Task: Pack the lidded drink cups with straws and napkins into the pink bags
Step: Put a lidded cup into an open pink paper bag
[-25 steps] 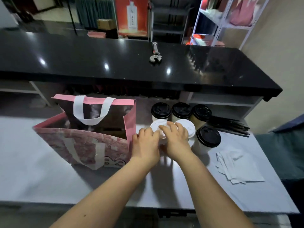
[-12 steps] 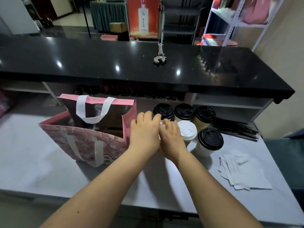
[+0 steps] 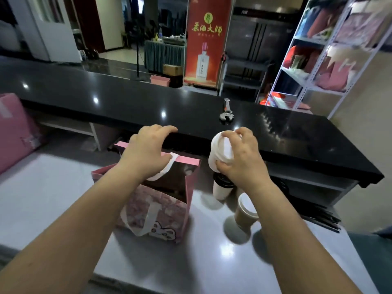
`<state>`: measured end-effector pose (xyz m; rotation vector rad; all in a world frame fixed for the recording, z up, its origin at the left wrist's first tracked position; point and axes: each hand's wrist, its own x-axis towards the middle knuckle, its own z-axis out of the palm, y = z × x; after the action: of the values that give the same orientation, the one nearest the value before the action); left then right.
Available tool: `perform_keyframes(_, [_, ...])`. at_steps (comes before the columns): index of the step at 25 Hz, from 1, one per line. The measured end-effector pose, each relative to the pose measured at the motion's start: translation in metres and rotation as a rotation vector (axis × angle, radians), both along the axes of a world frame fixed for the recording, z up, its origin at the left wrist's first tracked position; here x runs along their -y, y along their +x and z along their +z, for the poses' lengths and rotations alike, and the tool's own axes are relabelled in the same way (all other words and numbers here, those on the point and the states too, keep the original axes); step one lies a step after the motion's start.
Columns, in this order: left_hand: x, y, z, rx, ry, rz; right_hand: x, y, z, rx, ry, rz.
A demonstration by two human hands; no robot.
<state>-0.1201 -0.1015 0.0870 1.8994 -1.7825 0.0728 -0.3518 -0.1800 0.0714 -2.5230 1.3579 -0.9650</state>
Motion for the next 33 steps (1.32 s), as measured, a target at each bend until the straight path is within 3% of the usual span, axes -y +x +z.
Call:
perform_keyframes(3, [-0.019,0.05,-0.007,-0.158,0.101,-0.04,-0.013,0.033,0.023,0.084,-0.016,0.024])
perform_keyframes(7, [-0.032,0.105,-0.021,-0.217,0.238,-0.168,-0.034,0.076,0.047,0.287,-0.028,0.026])
perform_keyframes(9, [-0.026,0.12,-0.026,-0.15,0.257,-0.226,-0.043,0.099,0.053,0.32,0.071,0.068])
perform_keyframes(12, [-0.009,0.136,-0.028,-0.025,0.299,-0.337,-0.055,0.136,0.041,0.222,0.171,0.083])
perform_keyframes(20, [0.022,0.155,-0.045,0.183,0.515,-0.461,-0.089,0.174,0.006,0.151,0.138,-0.102])
perform_keyframes(29, [0.007,0.173,-0.054,0.269,0.48,-0.546,-0.091,0.194,-0.049,-0.778,0.509,-0.222])
perform_keyframes(31, [-0.004,0.173,-0.053,0.268,0.471,-0.585,-0.075,0.202,-0.055,-0.875,0.556,-0.258])
perform_keyframes(33, [-0.011,0.172,-0.054,0.27,0.456,-0.608,-0.062,0.214,-0.054,-0.78,0.589,-0.234])
